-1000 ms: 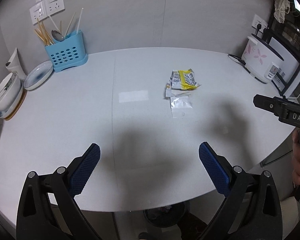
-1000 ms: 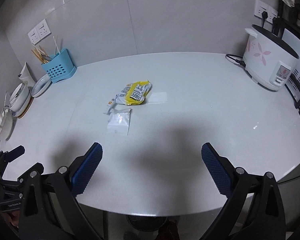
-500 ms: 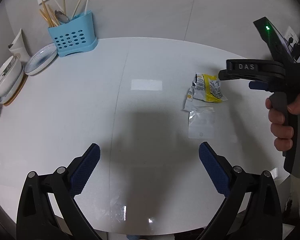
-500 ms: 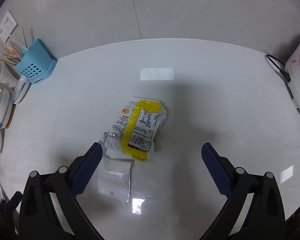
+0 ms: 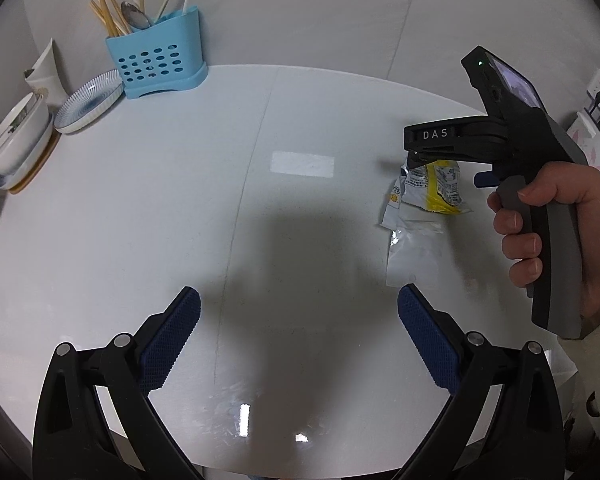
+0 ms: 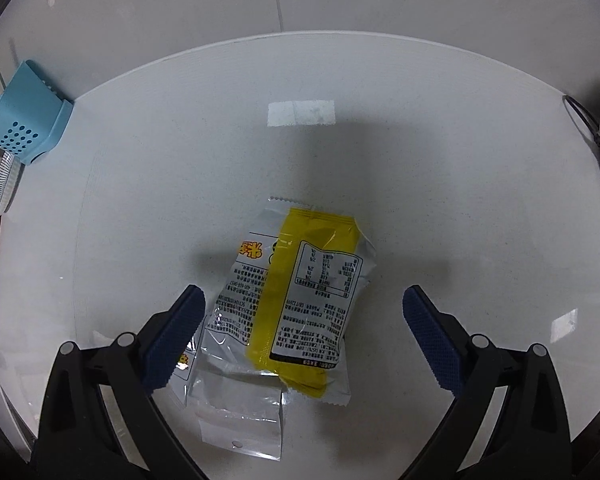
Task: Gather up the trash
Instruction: 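Reach the right tool to the yellow snack packet and close on it, then grasp the clear plastic bag with the left tool while the right tool holds the packet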
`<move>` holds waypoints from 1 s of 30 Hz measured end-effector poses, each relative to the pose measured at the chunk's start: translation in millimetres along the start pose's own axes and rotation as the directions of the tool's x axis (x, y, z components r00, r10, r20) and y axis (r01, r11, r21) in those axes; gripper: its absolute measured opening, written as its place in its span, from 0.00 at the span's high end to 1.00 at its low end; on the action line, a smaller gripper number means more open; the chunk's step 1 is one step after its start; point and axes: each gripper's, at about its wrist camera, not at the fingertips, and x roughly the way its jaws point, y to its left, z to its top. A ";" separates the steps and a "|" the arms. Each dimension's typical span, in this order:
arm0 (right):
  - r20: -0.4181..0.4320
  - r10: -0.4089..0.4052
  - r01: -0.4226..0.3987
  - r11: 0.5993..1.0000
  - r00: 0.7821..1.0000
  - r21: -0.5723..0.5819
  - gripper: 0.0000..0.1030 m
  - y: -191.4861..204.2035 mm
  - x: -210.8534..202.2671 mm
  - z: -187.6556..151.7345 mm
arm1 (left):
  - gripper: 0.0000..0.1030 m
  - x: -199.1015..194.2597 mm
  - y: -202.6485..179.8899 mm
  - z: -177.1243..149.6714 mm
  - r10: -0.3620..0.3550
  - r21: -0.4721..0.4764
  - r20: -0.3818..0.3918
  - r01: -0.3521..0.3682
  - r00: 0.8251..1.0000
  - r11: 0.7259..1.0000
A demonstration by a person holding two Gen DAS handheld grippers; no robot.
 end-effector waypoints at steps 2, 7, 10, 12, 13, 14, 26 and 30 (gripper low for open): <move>-0.012 0.000 0.000 1.000 1.000 0.005 0.08 0.3 3.9 0.4 | 0.06 1.8 0.2 1.0 -0.001 -0.002 -0.003 0.001 1.000 1.000; -0.034 -0.003 0.004 1.000 0.999 0.009 0.10 3.8 13.6 5.0 | 0.06 5.1 -1.4 1.3 -0.002 0.000 -0.011 0.002 1.000 1.000; -0.059 -0.008 0.009 1.000 0.998 0.024 0.17 2.2 19.2 5.7 | 0.06 6.1 -1.7 1.8 -0.001 0.001 -0.013 0.001 1.000 1.000; -0.080 -0.009 0.012 0.999 0.997 0.033 0.22 1.5 23.2 6.2 | 0.06 6.3 -1.2 2.5 0.000 0.002 -0.013 0.000 1.000 1.000; -0.077 -0.015 0.017 0.999 0.997 0.029 0.25 2.9 23.3 7.0 | 0.06 6.5 -1.2 2.6 0.002 0.002 -0.014 -0.002 1.000 1.000; -0.079 -0.021 0.023 0.999 0.997 0.028 0.26 3.0 23.5 7.2 | 0.06 6.7 -1.2 2.9 0.003 0.001 -0.015 -0.003 1.000 1.000; -0.083 -0.020 0.023 0.999 0.996 0.041 0.78 -9.5 17.2 11.8 | 0.06 14.7 -14.7 10.6 -0.001 0.019 -0.026 0.002 1.000 1.000; -0.059 -0.009 0.012 0.999 0.998 0.047 0.81 -24.1 9.9 10.7 | 0.06 21.5 -27.1 15.5 -0.010 0.035 -0.031 0.011 0.999 0.999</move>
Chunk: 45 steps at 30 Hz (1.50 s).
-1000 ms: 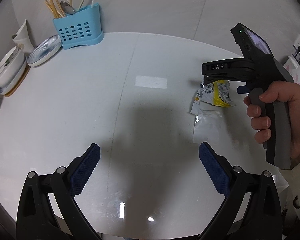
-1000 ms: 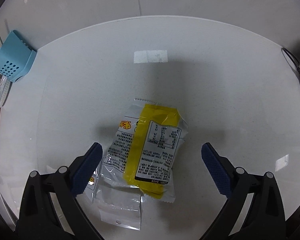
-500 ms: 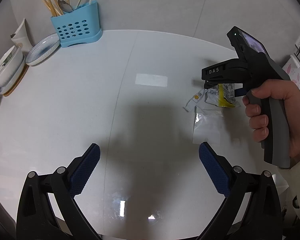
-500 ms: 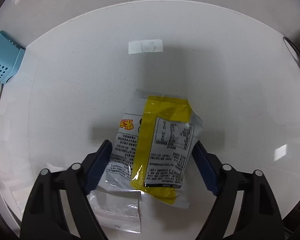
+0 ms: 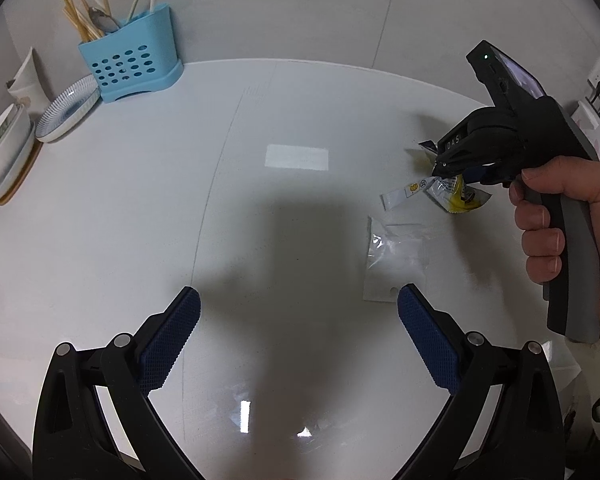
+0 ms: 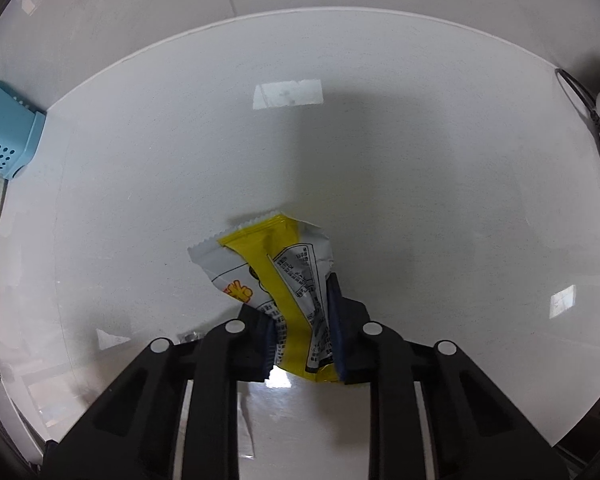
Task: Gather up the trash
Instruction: 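Grasp the clear plastic bag with the left tool while the right tool holds the packet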
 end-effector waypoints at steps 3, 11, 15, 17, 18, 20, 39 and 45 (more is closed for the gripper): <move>0.021 0.003 -0.003 1.000 1.000 -0.002 0.81 -15.9 -9.4 -3.8 | 0.06 7.9 -11.9 5.3 -0.011 0.015 -0.007 0.011 1.000 1.000; 0.104 -0.013 0.016 1.000 0.994 -0.027 0.81 -65.3 -44.3 -20.8 | 0.06 38.0 -40.5 19.8 -0.058 0.040 -0.035 0.060 0.998 0.997; 0.139 -0.031 0.036 0.999 0.990 -0.037 0.81 -82.6 -60.9 -29.4 | 0.06 55.4 -54.5 26.4 -0.069 0.049 -0.050 0.071 0.996 0.996; 0.147 -0.033 0.040 0.998 0.989 -0.041 0.81 -91.3 -65.6 -32.3 | 0.06 65.2 -61.7 29.4 -0.071 0.053 -0.060 0.075 0.996 0.996; 0.147 -0.033 0.040 0.998 0.989 -0.042 0.81 -96.3 -67.5 -35.9 | 0.06 69.9 -65.1 30.3 -0.071 0.053 -0.065 0.075 0.995 0.996; 0.147 -0.030 0.037 0.998 0.989 -0.042 0.81 -113.4 -75.4 -45.3 | 0.06 77.2 -70.7 30.9 -0.074 0.051 -0.073 0.078 0.995 0.996; 0.163 0.011 -0.005 0.999 0.987 -0.040 0.81 -128.3 -89.4 -66.3 | 0.56 87.0 -90.1 24.3 0.012 0.013 -0.127 -0.010 0.992 1.000; 0.163 0.024 -0.018 0.999 0.986 -0.041 0.81 -124.9 -90.6 -66.0 | 0.59 84.1 -84.6 21.7 0.014 0.005 -0.124 -0.013 0.992 1.000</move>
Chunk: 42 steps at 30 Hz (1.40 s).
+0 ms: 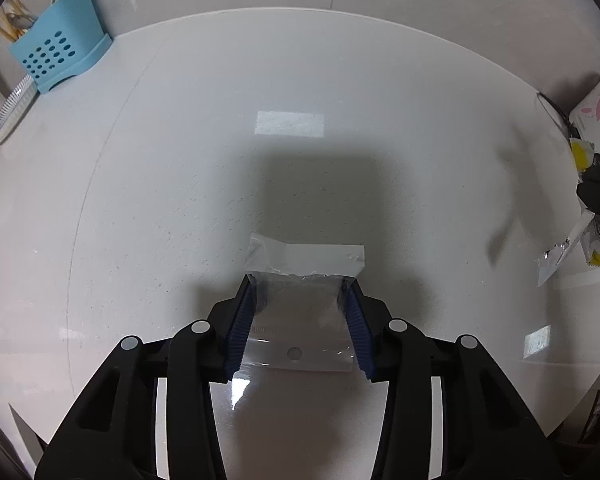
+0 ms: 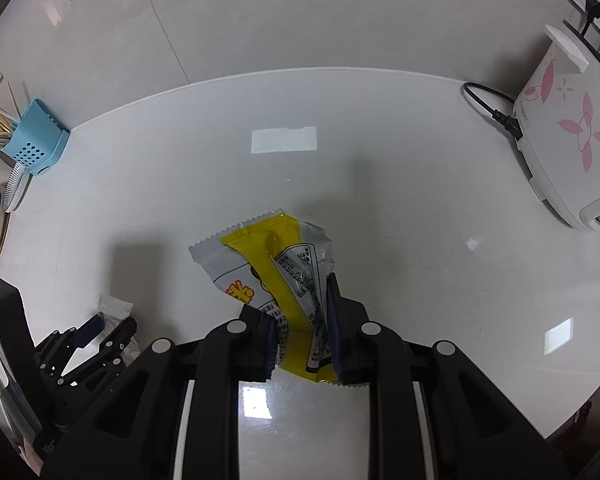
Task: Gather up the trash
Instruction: 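Grasp the clear plastic bag with the left tool while the right tool holds the packet, then carry the clear bag and snack packet down over the wastebasket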
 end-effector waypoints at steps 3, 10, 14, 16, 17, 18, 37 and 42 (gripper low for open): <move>0.005 0.004 -0.004 1.000 1.000 -0.003 0.81 0.4 0.4 -0.3 | 0.59 -6.6 0.4 -3.9 -0.001 -0.003 0.012 0.001 1.000 1.000; 0.023 0.010 -0.010 1.000 1.000 -0.003 0.81 5.6 -6.0 -8.6 | 0.59 -30.9 2.7 -11.8 -0.021 0.011 0.060 0.020 0.998 1.000; 0.040 0.007 -0.007 1.000 0.999 0.014 0.81 12.0 -17.1 -22.2 | 0.59 -50.0 7.1 -21.5 -0.049 0.039 0.094 0.045 0.994 0.998; 0.051 0.002 -0.003 1.000 0.999 0.018 0.81 18.0 -24.9 -33.7 | 0.59 -59.1 12.3 -27.9 -0.067 0.055 0.104 0.061 0.992 0.997; 0.054 0.003 -0.004 1.000 0.999 0.019 0.81 20.7 -28.3 -38.7 | 0.59 -65.0 14.5 -32.7 -0.076 0.064 0.110 0.069 0.991 0.996; 0.060 0.005 -0.006 1.000 0.998 0.022 0.81 24.6 -33.3 -45.6 | 0.59 -71.0 17.1 -37.8 -0.082 0.072 0.117 0.074 0.990 0.995; 0.213 0.002 -0.013 0.999 0.977 0.053 0.81 119.4 -132.5 -204.1 | 0.59 -172.4 110.2 -167.4 -0.182 0.226 0.212 0.133 0.960 0.965; 0.231 0.001 -0.015 0.998 0.973 0.061 0.81 140.6 -145.7 -251.7 | 0.59 -189.7 136.5 -209.5 -0.203 0.265 0.217 0.142 0.955 0.954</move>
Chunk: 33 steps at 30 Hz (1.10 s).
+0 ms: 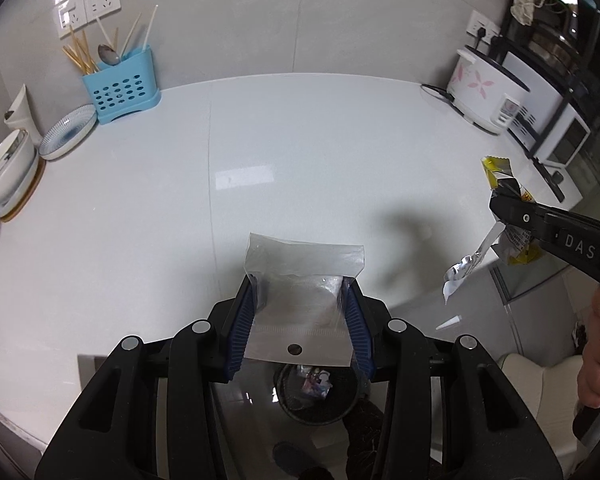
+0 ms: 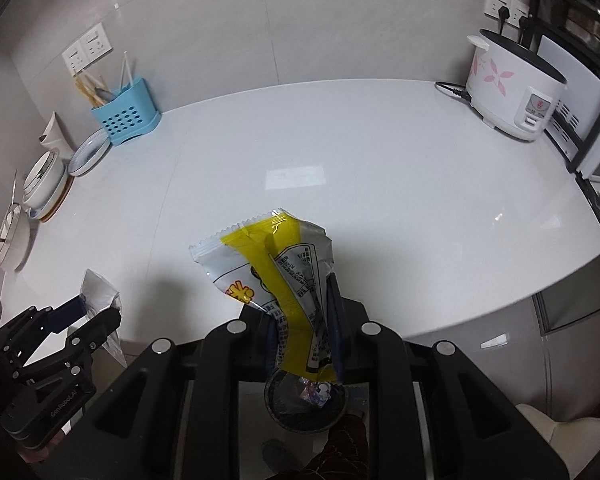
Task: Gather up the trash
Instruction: 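Carry the clear bag and snack packet down over the wastebasket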
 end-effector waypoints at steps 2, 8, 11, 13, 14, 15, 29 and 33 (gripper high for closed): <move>0.000 0.004 -0.004 1.000 1.000 0.005 0.81 4.7 -5.5 -15.3 | 0.59 -7.2 4.0 -14.4 -0.007 0.004 -0.002 0.007 1.000 1.000; -0.008 0.013 -0.013 1.000 1.000 -0.022 0.81 17.0 -18.5 -58.1 | 0.59 -24.5 8.8 -54.6 -0.029 0.013 -0.006 0.029 1.000 0.999; -0.011 0.018 -0.018 0.999 1.000 -0.043 0.81 20.6 -22.1 -78.5 | 0.59 -30.6 7.0 -70.5 -0.031 0.022 -0.002 0.031 1.000 0.999; -0.014 0.017 -0.018 0.998 1.000 -0.056 0.81 20.5 -22.1 -90.4 | 0.59 -31.9 6.0 -79.2 -0.042 0.014 -0.005 0.042 0.999 0.999; -0.016 0.018 -0.019 0.998 1.000 -0.059 0.81 20.2 -21.5 -95.2 | 0.59 -32.0 5.4 -84.2 -0.044 0.013 -0.005 0.044 0.999 0.999; -0.022 0.024 -0.025 0.998 0.999 -0.063 0.81 19.4 -20.0 -102.1 | 0.59 -31.4 4.2 -88.4 -0.046 0.013 -0.003 0.046 0.999 0.999; -0.150 0.070 -0.088 0.989 0.986 -0.116 0.81 0.2 58.3 -183.7 | 0.59 49.8 -6.1 -163.9 -0.065 -0.025 -0.089 0.063 0.994 0.998; -0.197 0.079 -0.105 0.987 0.977 -0.122 0.81 -12.6 97.6 -205.3 | 0.59 85.4 -7.3 -185.6 -0.070 -0.054 -0.118 0.064 0.991 0.996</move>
